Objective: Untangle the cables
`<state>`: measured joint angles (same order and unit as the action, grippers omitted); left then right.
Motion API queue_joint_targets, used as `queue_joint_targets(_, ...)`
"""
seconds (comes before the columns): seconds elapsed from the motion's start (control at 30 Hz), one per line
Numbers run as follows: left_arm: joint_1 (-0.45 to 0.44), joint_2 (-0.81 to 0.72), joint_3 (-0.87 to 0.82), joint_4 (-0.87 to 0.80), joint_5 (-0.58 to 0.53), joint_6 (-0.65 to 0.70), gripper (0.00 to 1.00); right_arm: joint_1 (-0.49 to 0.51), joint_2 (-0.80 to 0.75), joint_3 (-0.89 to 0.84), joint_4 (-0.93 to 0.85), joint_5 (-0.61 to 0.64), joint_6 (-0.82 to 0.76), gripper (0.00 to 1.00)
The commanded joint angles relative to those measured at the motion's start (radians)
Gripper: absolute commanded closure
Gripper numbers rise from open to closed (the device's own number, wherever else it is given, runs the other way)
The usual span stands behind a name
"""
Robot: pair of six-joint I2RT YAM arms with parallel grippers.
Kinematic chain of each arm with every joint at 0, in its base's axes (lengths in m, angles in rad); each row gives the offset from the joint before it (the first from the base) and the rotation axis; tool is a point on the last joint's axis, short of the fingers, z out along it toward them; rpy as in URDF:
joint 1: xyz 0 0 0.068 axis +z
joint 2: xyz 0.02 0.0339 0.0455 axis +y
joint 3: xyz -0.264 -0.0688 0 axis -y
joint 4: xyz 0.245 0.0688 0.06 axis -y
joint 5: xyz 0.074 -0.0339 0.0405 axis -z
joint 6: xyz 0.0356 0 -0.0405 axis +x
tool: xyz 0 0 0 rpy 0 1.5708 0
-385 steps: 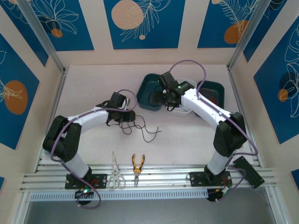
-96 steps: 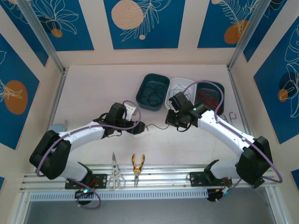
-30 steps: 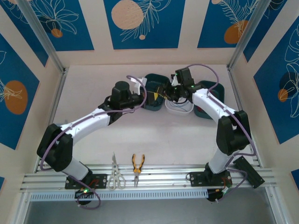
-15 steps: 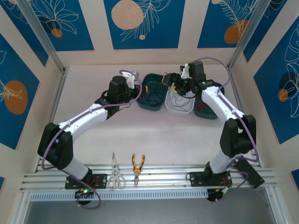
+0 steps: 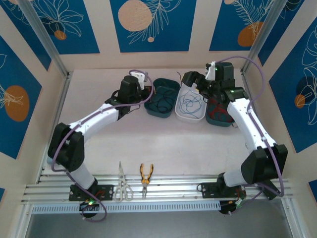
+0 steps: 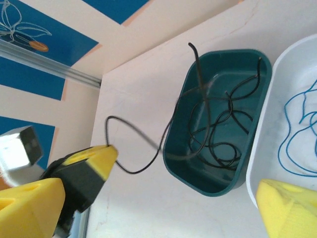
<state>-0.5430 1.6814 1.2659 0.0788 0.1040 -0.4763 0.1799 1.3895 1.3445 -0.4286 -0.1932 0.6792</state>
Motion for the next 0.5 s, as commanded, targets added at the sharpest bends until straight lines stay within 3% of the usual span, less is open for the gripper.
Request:
queue_joint_targets(0.0,0.009,0.049,0.054,-0.051,-0.064,-0.037,1.0,-0.011,-0.085,-0.031,-0.067,0.067,-0.049,0.01)
queue_joint_targets(0.47,0.008,0.111,0.096,0.025,-0.013,-0.106,1.0,-0.031,-0.235,-0.077,-0.167,0.133,-0.07,0.01)
